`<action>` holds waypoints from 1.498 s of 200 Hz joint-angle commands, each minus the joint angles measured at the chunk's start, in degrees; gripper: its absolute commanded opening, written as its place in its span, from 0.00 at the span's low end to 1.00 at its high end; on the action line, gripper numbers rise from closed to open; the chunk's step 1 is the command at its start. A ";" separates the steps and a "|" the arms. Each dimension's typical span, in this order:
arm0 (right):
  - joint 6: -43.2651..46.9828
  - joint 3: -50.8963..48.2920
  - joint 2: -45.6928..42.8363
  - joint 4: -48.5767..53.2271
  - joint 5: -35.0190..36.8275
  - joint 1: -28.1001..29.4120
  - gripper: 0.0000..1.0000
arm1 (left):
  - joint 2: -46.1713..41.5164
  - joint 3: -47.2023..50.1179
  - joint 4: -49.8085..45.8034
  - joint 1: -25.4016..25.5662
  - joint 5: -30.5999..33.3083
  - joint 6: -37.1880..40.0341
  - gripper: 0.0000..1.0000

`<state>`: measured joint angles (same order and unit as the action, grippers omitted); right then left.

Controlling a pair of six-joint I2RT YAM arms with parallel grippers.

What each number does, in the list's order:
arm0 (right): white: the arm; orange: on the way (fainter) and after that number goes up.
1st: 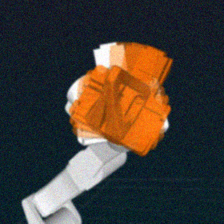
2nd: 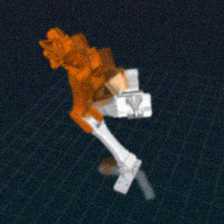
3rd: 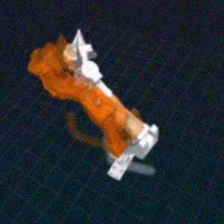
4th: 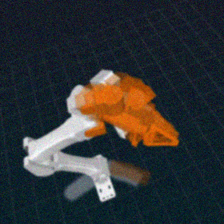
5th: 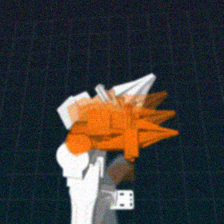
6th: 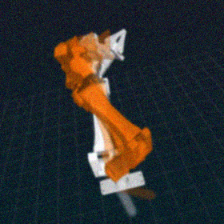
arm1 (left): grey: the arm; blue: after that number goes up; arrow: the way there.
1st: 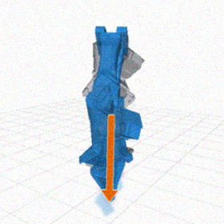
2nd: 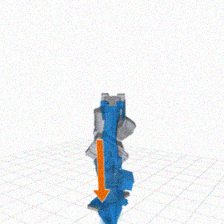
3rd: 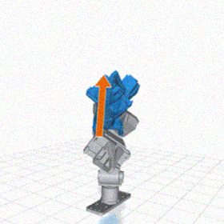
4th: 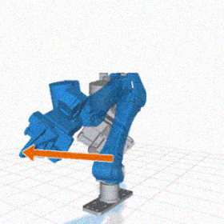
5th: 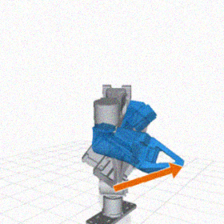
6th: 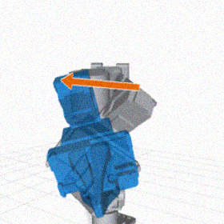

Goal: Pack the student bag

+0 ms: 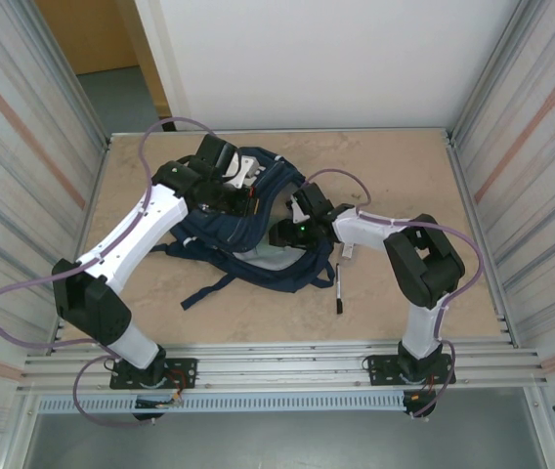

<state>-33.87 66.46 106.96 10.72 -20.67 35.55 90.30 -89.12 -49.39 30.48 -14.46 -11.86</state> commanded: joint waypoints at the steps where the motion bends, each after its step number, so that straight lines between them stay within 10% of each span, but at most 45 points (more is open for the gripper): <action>1: 1.65 3.53 2.70 0.40 -1.06 0.92 0.57 | -2.50 -0.79 0.64 -0.02 -3.54 -1.06 0.00; 129: -17.60 1.07 6.47 -20.50 -5.39 3.17 0.20 | -3.41 -0.34 -0.77 -0.09 -4.32 -1.39 0.00; 190: -28.92 -1.21 4.74 -26.57 9.75 2.71 0.12 | -4.05 0.35 1.28 -0.07 -6.06 -3.08 0.00; 251: -38.39 0.23 6.54 -29.74 27.06 3.89 0.16 | -4.36 1.93 3.54 -0.08 -7.23 -4.82 0.00; 299: -35.48 3.20 6.27 -29.30 21.52 6.87 0.56 | -6.45 5.99 6.17 -0.07 -6.92 -8.71 0.00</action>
<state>-71.33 67.09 114.96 -20.86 1.76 40.14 88.86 -84.93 -45.78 30.37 -18.48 -17.45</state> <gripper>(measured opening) 0.505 0.053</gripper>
